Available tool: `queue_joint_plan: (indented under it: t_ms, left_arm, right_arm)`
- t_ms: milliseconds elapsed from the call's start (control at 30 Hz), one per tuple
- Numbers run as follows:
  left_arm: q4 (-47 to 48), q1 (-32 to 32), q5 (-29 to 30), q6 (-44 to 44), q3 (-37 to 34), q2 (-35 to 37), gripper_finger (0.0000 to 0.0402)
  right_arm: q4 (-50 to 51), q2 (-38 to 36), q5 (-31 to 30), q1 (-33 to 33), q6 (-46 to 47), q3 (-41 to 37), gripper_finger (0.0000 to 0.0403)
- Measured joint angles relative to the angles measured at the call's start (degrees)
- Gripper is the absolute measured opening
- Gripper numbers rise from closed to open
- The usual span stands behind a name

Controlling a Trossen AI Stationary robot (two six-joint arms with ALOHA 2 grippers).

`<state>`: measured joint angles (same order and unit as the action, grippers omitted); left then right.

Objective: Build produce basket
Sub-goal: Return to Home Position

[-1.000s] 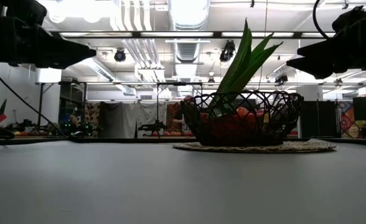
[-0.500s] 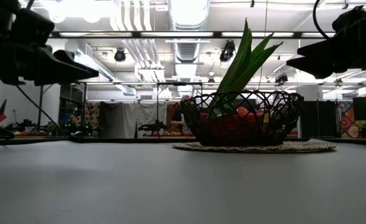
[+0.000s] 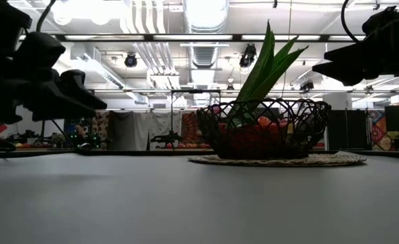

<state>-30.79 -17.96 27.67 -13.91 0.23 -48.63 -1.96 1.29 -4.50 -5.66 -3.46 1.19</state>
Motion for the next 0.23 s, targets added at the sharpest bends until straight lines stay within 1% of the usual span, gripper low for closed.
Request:
queue_joint_plan:
  t_ms: [233]
  left_arm:
    - [-0.02,-0.01,0.02,0.00,-0.04,-5.62,0.0209]
  right_arm:
    - [0.01,-0.01,0.01,0.00,0.00,0.00,0.0347]
